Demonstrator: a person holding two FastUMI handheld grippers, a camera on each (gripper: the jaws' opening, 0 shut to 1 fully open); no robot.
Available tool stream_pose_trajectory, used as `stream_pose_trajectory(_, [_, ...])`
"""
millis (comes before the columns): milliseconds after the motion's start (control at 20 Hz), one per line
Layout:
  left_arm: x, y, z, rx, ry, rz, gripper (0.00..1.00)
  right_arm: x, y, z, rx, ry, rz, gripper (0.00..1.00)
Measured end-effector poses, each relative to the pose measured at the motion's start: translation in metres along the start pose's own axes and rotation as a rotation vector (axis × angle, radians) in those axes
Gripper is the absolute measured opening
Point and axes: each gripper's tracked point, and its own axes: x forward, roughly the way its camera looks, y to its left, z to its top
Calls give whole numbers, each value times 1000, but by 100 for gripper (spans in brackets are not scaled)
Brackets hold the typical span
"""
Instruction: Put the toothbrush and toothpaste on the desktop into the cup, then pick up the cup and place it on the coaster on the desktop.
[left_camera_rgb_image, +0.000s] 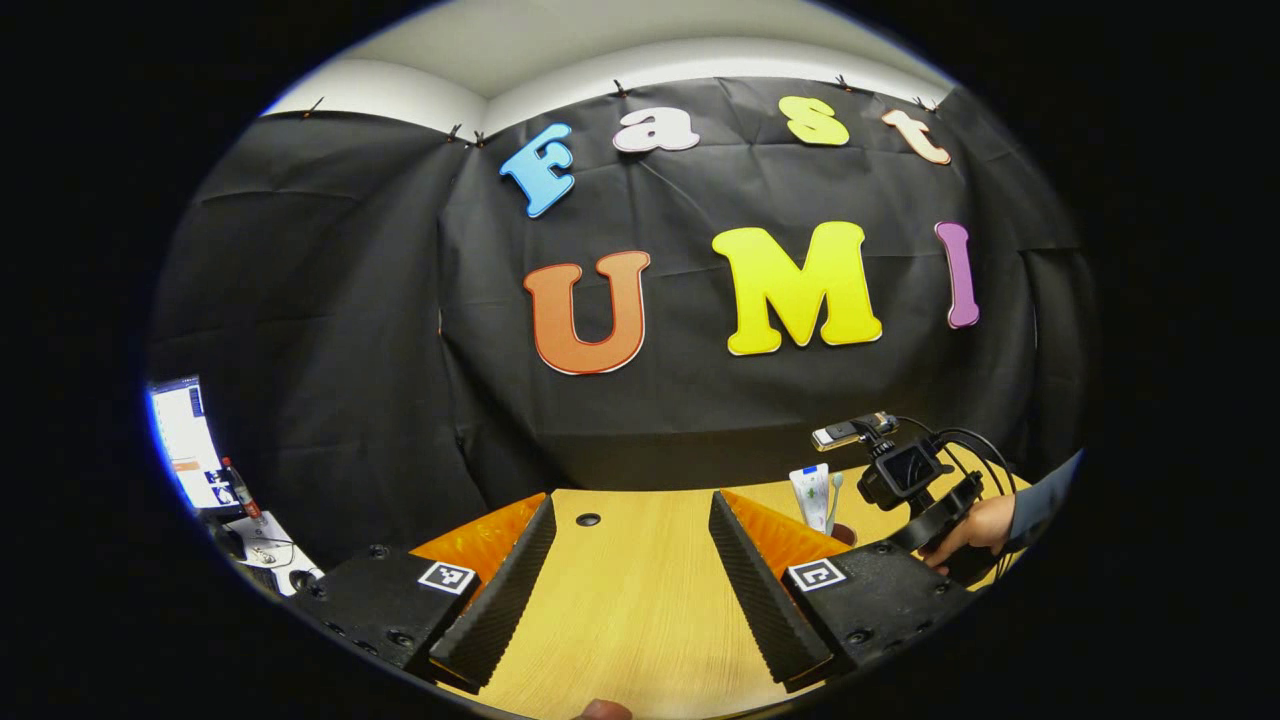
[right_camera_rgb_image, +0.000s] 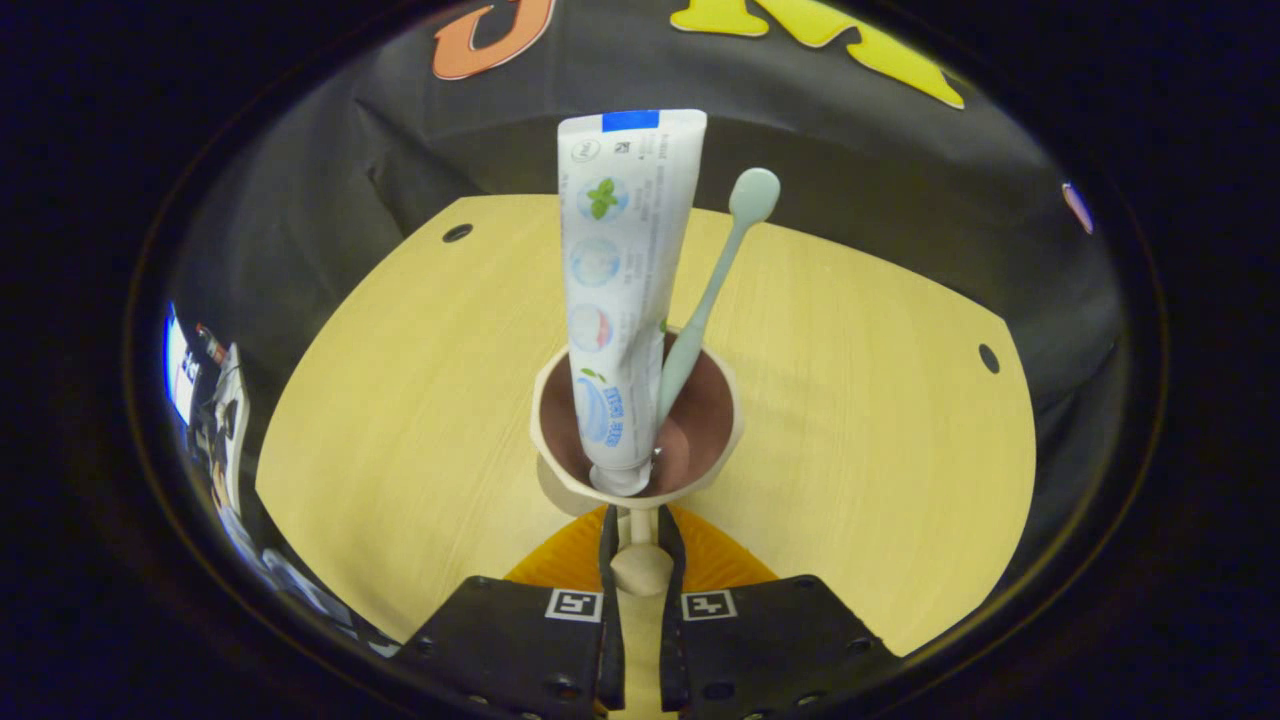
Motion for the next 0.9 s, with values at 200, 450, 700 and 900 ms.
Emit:
stream_pose_trajectory(200, [3,11,-5,0,15,8,97,-3,-8,0,-40,12,-13,14])
stream_pose_trajectory(450, [7,12,-6,22,18,-10,98,-8,-6,-1,-36,39,-27,14])
stream_pose_trajectory(700, [10,-1,-5,30,14,-46,97,-20,-4,11,-7,-32,21,25])
stream_pose_trajectory(900, [15,-13,4,41,-6,-76,97,-58,-18,31,-7,-169,20,93])
